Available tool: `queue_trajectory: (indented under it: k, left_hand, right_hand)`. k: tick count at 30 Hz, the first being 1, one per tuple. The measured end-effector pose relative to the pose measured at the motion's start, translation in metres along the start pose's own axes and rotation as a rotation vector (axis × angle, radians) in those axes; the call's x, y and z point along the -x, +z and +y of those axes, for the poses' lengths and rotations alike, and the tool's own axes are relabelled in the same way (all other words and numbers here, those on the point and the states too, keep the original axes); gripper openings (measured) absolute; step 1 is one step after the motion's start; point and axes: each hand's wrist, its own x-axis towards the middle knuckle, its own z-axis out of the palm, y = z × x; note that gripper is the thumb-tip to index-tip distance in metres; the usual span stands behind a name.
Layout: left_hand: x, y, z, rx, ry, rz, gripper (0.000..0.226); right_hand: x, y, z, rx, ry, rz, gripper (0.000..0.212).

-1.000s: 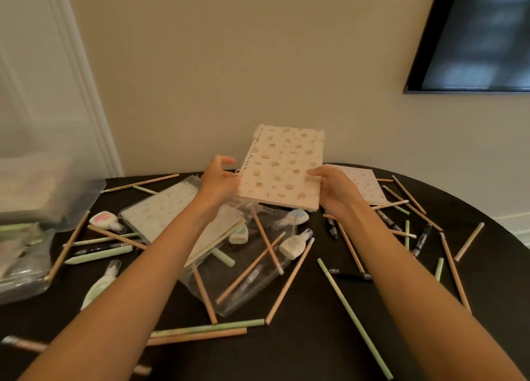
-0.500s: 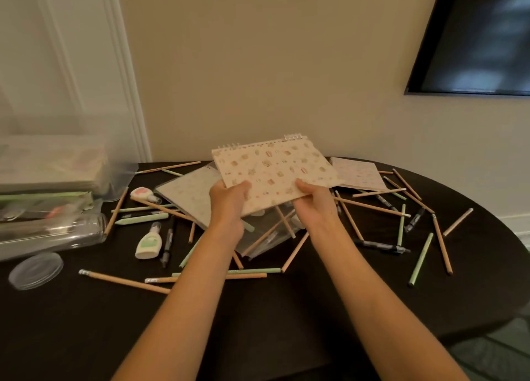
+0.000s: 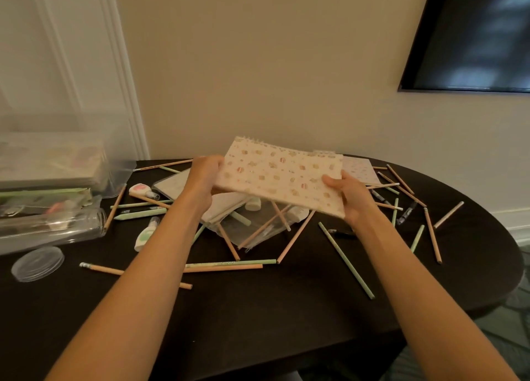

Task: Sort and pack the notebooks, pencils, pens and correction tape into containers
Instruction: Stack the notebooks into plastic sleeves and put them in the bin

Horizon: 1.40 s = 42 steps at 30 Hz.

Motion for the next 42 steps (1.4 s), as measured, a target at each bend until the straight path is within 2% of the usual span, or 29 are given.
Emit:
queue_trajectory:
  k: [2, 4, 5, 6, 8, 9, 11, 14, 16, 20, 22, 27, 30, 34, 39, 42]
  left_hand:
    - [-0.003, 0.000, -0.004, -0.063, 0.031, -0.008, 0.028]
    - [-0.012, -0.004, -0.013, -0.297, 0.106, 0.040, 0.034]
    - [-0.016, -0.006, -0.020, -0.492, 0.153, 0.015, 0.037]
    - [-0.017, -0.006, -0.028, -0.721, 0.179, -0.079, 0.042]
    - [-0.020, -0.007, -0.047, -1.159, 0.127, -0.343, 0.065]
    - [-0.023, -0.007, -0.056, -1.331, 0.090, -0.414, 0.075]
    - [-0.026, -0.007, -0.066, -1.524, 0.064, -0.403, 0.078]
    - [-0.029, -0.006, -0.064, -1.537, 0.091, -0.286, 0.058]
    - [-0.026, -0.005, -0.058, -1.511, 0.135, -0.287, 0.049]
    - [-0.021, -0.003, -0.044, -1.551, 0.185, -0.293, 0.042]
    - [-0.017, -0.003, -0.040, -1.574, 0.189, -0.292, 0.042]
    - [-0.012, -0.005, -0.038, -1.619, 0.228, -0.264, 0.044]
    - [-0.013, -0.009, -0.035, -1.625, 0.225, -0.270, 0.049]
    - [-0.014, -0.010, -0.032, -1.630, 0.200, -0.308, 0.055]
    - [-0.014, -0.005, -0.038, -1.584, 0.269, -0.310, 0.052]
    - [-0.012, 0.001, -0.042, -1.561, 0.322, -0.268, 0.061]
  right_hand:
    - [-0.002, -0.010, -0.002, -0.219, 0.033, 0.040, 0.061]
    - [-0.005, -0.023, 0.000, -0.314, 0.096, 0.081, 0.056]
    - [-0.006, -0.029, 0.001, -0.306, 0.128, 0.094, 0.050]
    - [-0.006, -0.035, 0.002, -0.269, 0.160, 0.106, 0.044]
    - [-0.003, -0.045, 0.001, -0.138, 0.216, 0.097, 0.039]
    - [-0.002, -0.051, 0.000, -0.076, 0.238, 0.077, 0.038]
    - [0.000, -0.058, -0.003, 0.058, 0.281, 0.013, 0.037]
    - [0.003, -0.059, -0.003, 0.230, 0.309, -0.015, 0.039]
    - [0.003, -0.055, 0.000, 0.240, 0.293, 0.001, 0.047]
    - [-0.003, -0.043, 0.008, 0.046, 0.199, 0.125, 0.051]
    - [-0.004, -0.038, 0.013, -0.058, 0.169, 0.185, 0.051]
    - [-0.001, -0.026, 0.035, -0.069, 0.152, 0.273, 0.048]
    - [0.001, -0.020, 0.038, -0.059, 0.105, 0.266, 0.049]
    - [-0.001, -0.012, 0.037, 0.073, 0.041, 0.313, 0.051]
    - [0.004, -0.002, 0.047, -0.065, 0.039, 0.309, 0.051]
    - [0.007, 0.018, 0.056, -0.039, -0.017, 0.273, 0.048]
